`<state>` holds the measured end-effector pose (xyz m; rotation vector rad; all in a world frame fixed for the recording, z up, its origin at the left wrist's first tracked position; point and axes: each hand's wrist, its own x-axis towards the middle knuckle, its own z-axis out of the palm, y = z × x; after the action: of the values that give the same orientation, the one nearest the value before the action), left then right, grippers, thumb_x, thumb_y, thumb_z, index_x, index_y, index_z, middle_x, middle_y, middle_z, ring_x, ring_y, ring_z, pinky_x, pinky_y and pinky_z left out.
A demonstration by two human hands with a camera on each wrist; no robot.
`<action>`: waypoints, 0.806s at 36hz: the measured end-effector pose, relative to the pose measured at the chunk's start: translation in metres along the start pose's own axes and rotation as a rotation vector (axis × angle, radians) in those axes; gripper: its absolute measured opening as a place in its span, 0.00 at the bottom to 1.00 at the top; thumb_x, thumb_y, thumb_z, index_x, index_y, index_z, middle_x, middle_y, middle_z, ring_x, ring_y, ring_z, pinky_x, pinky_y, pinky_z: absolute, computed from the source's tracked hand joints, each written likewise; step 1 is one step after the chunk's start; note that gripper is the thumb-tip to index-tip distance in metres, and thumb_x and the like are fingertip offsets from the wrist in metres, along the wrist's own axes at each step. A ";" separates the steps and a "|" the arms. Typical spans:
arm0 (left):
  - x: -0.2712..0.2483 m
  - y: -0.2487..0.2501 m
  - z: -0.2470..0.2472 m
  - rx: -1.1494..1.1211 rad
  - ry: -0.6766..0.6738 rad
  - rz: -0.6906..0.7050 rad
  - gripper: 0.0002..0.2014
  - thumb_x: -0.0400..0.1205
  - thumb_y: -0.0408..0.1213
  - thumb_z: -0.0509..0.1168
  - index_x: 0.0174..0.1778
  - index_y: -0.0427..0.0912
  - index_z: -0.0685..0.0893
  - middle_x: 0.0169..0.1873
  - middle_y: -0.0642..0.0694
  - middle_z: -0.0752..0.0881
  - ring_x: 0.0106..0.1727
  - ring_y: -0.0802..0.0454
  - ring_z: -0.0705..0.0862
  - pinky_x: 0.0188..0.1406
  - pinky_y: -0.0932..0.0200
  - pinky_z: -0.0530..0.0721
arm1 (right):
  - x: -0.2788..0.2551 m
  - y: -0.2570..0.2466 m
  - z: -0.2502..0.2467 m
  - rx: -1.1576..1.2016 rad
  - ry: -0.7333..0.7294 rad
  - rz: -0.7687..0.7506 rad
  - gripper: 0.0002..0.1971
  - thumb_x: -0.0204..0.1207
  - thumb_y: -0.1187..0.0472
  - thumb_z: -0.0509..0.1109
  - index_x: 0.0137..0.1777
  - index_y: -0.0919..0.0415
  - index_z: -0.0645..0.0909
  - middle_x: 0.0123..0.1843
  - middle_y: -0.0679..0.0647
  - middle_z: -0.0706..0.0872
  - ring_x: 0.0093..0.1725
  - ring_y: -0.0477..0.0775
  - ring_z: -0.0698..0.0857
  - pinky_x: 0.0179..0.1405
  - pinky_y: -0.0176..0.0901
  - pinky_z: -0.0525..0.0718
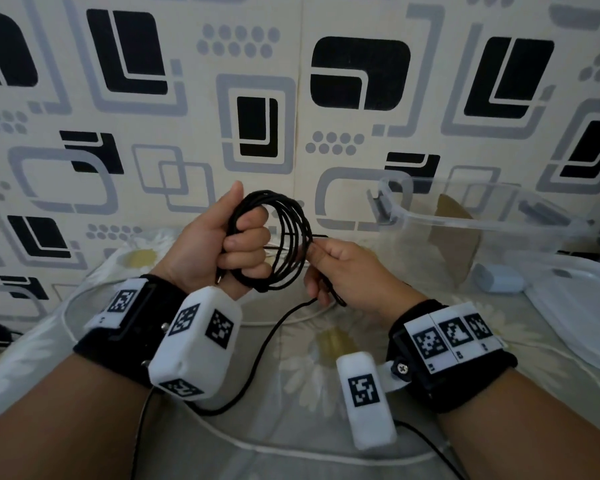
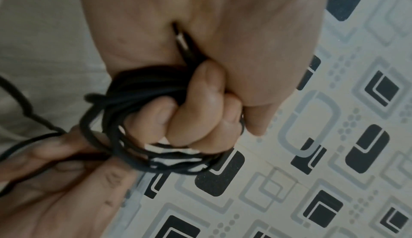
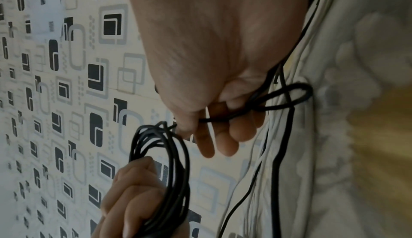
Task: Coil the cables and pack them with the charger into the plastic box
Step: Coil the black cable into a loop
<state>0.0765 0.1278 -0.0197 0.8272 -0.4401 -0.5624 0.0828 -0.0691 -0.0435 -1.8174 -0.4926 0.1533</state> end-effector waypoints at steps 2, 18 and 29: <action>0.001 0.002 -0.005 -0.098 -0.049 0.034 0.22 0.84 0.58 0.56 0.32 0.45 0.74 0.20 0.55 0.61 0.16 0.59 0.57 0.22 0.64 0.68 | 0.001 0.003 0.000 -0.047 -0.001 0.006 0.11 0.85 0.56 0.61 0.52 0.62 0.81 0.29 0.50 0.84 0.27 0.50 0.80 0.31 0.37 0.79; -0.002 0.014 -0.018 -0.318 0.394 0.508 0.19 0.85 0.50 0.55 0.29 0.49 0.65 0.16 0.54 0.64 0.14 0.58 0.62 0.20 0.68 0.63 | 0.000 0.013 -0.003 -0.379 -0.156 0.050 0.23 0.79 0.69 0.68 0.70 0.46 0.79 0.58 0.42 0.85 0.56 0.36 0.82 0.54 0.22 0.76; 0.003 0.014 -0.015 -0.361 0.533 0.653 0.16 0.88 0.42 0.54 0.33 0.46 0.67 0.24 0.55 0.68 0.19 0.61 0.65 0.27 0.66 0.70 | -0.004 0.007 -0.004 -0.354 -0.107 -0.015 0.18 0.80 0.72 0.65 0.65 0.53 0.79 0.62 0.49 0.85 0.32 0.37 0.84 0.40 0.30 0.85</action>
<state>0.0912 0.1416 -0.0174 0.4168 -0.0909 0.1903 0.0817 -0.0758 -0.0491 -2.1585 -0.6399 0.1605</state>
